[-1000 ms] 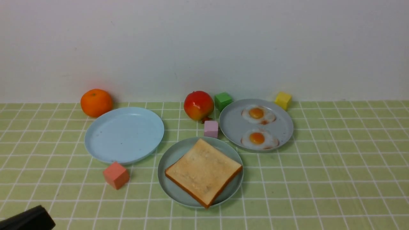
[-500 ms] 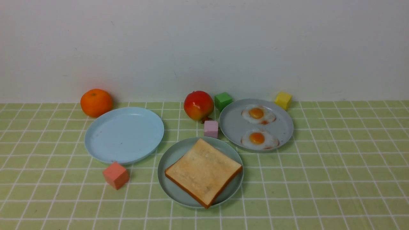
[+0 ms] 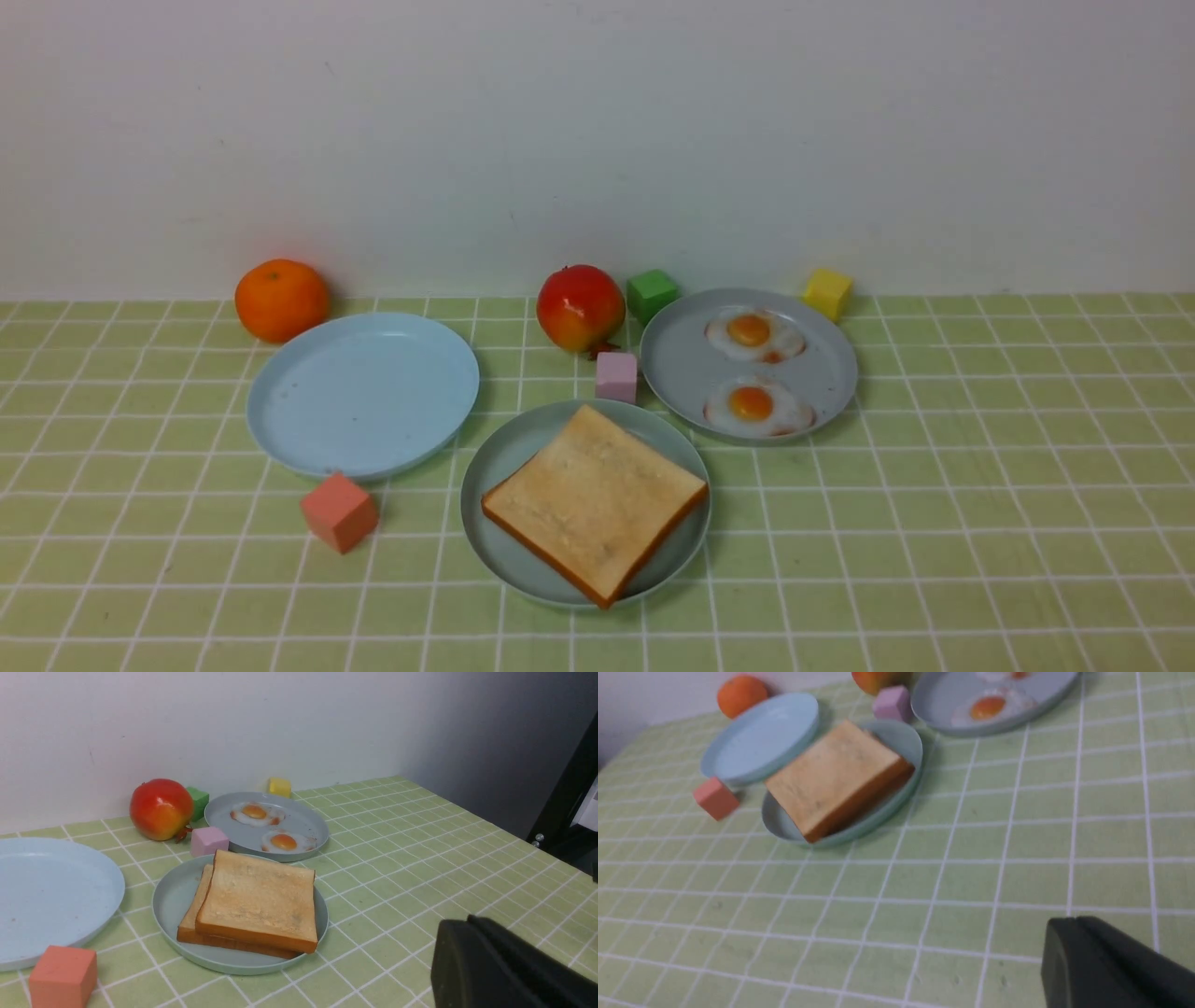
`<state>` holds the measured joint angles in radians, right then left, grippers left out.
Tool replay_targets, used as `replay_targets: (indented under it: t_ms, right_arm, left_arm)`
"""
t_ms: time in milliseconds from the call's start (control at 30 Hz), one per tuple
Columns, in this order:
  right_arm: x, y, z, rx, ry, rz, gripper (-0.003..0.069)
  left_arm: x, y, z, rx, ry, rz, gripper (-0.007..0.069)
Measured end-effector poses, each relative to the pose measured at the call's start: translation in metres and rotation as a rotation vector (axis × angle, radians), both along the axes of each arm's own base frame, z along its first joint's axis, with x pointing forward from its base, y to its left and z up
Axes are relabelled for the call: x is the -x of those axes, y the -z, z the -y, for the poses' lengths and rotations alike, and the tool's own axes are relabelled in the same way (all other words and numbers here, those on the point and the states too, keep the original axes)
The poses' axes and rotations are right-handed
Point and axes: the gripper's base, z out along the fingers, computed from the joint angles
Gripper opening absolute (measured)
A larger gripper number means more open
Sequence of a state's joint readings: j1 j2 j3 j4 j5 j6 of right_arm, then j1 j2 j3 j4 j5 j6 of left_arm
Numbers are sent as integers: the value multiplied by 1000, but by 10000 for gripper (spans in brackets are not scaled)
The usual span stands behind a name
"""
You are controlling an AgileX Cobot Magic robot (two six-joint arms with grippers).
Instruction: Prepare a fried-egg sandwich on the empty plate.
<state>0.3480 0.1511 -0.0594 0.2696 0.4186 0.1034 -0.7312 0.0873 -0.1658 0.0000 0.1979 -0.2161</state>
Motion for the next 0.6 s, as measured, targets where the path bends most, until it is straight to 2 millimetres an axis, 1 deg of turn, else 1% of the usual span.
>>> replay_targets:
  t_ms: [33,100,167,267,367,600]
  right_arm:
    - [1,10,2,2,17,7,8]
    - [1,14,6,-6,77,41,-9]
    - [1,15,9,3,125,73,-11]
    - [1,15,15,67,201,150,-13]
    - [1,14,17,135,224,183,-13]
    - [2,15,19,227,216,192,-13]
  left_arm:
    - [0,0,0,0,0,0,-13]
    - [0,0,0,0,0,0,-13]
    - [0,0,0,0,0,0,-13]
    - [0,0,0,0,0,-1,-13]
    - [0,0,0,0,0,-1,-13]
    - [0,0,0,-1,0,-2,-13]
